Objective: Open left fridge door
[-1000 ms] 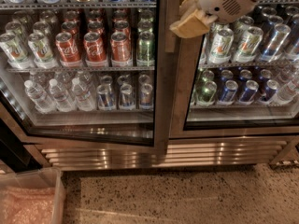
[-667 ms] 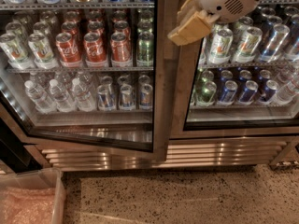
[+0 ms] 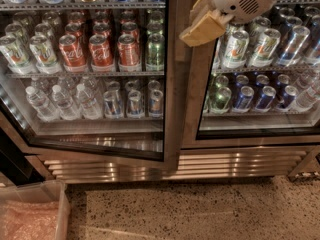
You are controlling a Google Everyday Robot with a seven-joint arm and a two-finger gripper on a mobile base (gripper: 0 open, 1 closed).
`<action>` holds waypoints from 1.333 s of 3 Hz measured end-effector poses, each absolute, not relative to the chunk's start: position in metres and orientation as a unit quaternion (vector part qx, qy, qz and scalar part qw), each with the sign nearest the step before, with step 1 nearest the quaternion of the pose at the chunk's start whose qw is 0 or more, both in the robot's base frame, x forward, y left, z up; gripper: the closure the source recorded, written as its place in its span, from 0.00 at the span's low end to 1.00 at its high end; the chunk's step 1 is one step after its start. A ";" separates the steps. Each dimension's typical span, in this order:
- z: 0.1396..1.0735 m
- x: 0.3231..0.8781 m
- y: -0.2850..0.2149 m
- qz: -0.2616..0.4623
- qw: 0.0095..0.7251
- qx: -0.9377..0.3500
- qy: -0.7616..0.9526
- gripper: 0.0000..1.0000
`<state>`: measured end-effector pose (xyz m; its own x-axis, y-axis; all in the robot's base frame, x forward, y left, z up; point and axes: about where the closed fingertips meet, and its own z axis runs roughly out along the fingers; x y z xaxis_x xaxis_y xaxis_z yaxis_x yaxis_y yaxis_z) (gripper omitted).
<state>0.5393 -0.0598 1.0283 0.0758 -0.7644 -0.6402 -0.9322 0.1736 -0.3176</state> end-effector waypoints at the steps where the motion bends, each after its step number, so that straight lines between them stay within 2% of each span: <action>1: 1.028 0.539 -0.062 0.113 0.371 -0.633 0.670 1.00; 4: 1.030 0.507 -0.060 0.113 0.368 -0.643 0.662 1.00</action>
Offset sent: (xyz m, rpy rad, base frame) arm -0.1027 0.0247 -0.0119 -0.0355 0.0344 0.1156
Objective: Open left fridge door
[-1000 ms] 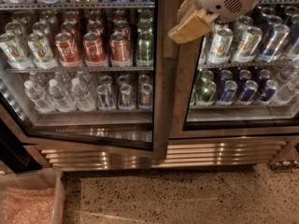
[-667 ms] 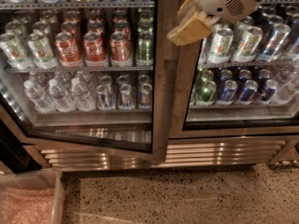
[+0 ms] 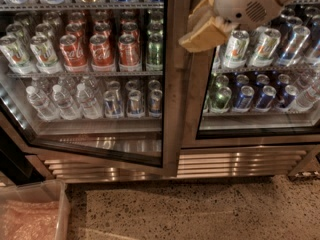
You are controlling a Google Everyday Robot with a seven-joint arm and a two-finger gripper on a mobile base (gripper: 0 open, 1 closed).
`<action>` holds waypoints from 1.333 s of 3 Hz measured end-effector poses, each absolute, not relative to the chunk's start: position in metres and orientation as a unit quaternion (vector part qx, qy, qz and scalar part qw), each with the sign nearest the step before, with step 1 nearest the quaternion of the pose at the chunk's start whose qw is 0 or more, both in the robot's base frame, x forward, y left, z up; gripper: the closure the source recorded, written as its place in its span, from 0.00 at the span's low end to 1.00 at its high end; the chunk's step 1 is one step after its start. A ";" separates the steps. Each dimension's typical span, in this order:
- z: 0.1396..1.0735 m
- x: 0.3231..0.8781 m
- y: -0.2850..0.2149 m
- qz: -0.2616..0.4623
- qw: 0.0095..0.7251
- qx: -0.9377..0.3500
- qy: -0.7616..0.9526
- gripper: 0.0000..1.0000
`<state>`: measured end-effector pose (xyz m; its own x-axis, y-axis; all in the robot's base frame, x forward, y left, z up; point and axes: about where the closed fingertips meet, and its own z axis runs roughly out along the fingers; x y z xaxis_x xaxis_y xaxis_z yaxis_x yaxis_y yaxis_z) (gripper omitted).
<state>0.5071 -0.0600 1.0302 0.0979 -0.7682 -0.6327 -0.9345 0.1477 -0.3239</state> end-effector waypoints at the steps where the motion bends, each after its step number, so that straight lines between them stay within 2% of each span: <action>1: 1.037 0.484 -0.065 0.101 0.372 -0.644 0.661 1.00; 2: 1.037 0.482 -0.065 0.101 0.372 -0.644 0.661 1.00; 3: 1.054 0.452 -0.091 0.073 0.395 -0.621 0.673 1.00; 4: 1.089 0.404 -0.143 0.020 0.437 -0.575 0.692 1.00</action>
Offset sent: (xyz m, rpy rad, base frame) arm -0.1597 -0.0807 0.0641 -0.0405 -0.2002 -0.2036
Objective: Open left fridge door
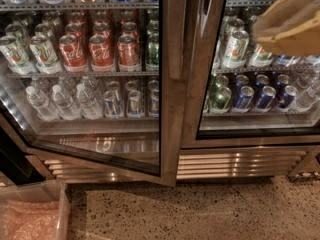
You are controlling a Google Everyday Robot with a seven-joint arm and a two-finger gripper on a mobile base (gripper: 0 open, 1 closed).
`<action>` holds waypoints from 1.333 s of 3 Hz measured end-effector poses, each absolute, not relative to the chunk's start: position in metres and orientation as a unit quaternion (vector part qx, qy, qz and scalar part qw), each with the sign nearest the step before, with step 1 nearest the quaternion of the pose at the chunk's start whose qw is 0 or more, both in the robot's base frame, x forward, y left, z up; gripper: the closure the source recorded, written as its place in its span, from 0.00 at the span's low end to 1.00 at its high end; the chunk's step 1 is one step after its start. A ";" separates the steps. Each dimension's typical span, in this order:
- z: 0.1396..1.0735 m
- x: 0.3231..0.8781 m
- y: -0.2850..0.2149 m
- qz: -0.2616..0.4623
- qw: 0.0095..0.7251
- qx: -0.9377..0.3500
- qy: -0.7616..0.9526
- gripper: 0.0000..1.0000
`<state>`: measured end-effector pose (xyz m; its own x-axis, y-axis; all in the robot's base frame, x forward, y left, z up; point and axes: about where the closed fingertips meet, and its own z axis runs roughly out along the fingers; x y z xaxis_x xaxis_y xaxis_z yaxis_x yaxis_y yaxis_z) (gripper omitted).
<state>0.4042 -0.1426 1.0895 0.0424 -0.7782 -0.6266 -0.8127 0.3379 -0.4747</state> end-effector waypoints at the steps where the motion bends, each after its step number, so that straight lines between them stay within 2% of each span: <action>1: 1.107 0.384 -0.179 -0.007 0.461 -0.539 0.705 1.00; 2: 1.114 0.380 -0.173 -0.012 0.463 -0.542 0.701 0.81; 4: 1.133 0.368 -0.158 -0.028 0.471 -0.552 0.688 0.35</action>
Offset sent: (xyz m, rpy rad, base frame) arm -0.0167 -0.0303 0.0145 0.0189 -0.0433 -0.0754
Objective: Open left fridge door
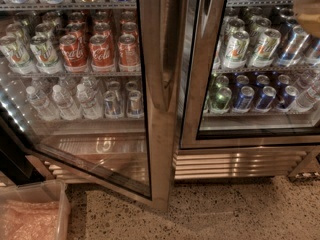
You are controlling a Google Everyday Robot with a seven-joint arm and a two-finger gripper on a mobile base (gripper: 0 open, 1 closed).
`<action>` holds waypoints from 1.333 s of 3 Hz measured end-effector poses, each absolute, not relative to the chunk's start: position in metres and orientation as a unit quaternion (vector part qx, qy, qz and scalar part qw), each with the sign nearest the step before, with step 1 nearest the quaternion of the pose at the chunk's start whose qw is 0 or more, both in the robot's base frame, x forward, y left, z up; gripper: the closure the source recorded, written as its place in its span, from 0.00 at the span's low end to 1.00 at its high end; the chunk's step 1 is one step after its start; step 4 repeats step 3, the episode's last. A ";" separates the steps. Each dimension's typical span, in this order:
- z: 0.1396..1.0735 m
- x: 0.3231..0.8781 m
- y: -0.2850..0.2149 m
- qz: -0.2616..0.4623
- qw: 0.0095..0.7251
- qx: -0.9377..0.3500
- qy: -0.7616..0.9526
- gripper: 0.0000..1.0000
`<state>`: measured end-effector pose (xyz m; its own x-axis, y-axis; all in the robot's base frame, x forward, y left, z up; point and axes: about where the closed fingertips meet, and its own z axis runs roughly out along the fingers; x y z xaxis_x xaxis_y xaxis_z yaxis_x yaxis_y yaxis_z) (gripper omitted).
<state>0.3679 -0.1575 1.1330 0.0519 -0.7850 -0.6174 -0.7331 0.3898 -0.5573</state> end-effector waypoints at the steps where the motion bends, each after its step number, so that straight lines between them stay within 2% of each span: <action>1: 1.141 0.363 -0.151 -0.034 0.474 -0.556 0.682 0.17; 2: 1.141 0.363 -0.151 -0.034 0.474 -0.556 0.682 0.00; 4: 1.141 0.363 -0.151 -0.034 0.474 -0.556 0.682 0.00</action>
Offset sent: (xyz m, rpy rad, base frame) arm -0.0051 0.0068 0.0075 -0.0095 -0.0155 0.0061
